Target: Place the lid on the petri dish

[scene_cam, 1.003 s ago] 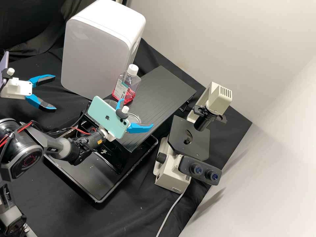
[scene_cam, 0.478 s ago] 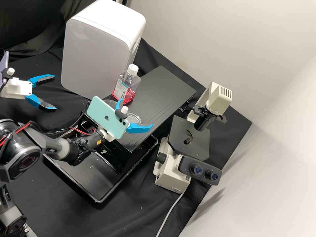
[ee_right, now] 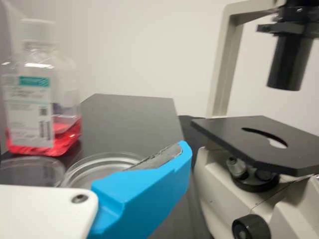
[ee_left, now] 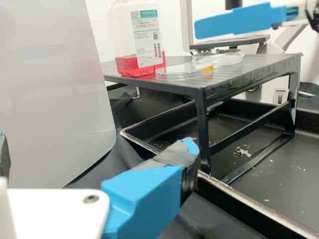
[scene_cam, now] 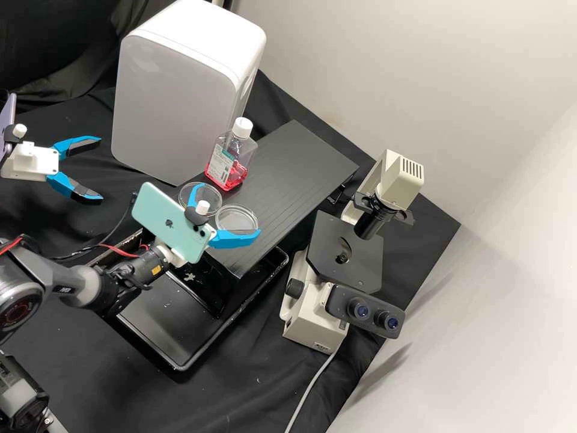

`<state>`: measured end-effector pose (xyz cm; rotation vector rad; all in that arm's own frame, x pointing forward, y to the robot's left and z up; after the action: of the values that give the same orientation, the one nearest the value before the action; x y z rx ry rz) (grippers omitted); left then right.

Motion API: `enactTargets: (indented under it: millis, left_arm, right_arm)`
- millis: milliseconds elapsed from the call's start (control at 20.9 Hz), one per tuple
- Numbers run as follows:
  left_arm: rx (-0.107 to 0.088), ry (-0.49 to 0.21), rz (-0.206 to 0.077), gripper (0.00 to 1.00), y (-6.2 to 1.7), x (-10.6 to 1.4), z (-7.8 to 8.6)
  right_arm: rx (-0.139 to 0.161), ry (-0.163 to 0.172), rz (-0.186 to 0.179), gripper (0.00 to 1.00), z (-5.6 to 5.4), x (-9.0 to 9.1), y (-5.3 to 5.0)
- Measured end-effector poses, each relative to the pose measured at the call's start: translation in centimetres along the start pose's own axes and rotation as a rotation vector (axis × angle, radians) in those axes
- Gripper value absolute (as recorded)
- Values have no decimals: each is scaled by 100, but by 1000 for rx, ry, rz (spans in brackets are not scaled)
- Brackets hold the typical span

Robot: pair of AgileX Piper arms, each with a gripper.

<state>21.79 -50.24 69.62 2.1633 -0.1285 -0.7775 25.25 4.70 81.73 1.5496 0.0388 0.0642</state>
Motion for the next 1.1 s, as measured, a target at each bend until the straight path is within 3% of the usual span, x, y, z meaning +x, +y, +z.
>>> enactTargets:
  millis: [334,1099]
  left_arm:
    - [0,0,0,100,0,0,0]
    - [-2,13,2,100,4,-3,-28]
  right_arm:
    - [-16,7,-75,100,-23,-170,-207]
    - [-37,16,-134,100,-126,-72,-511]
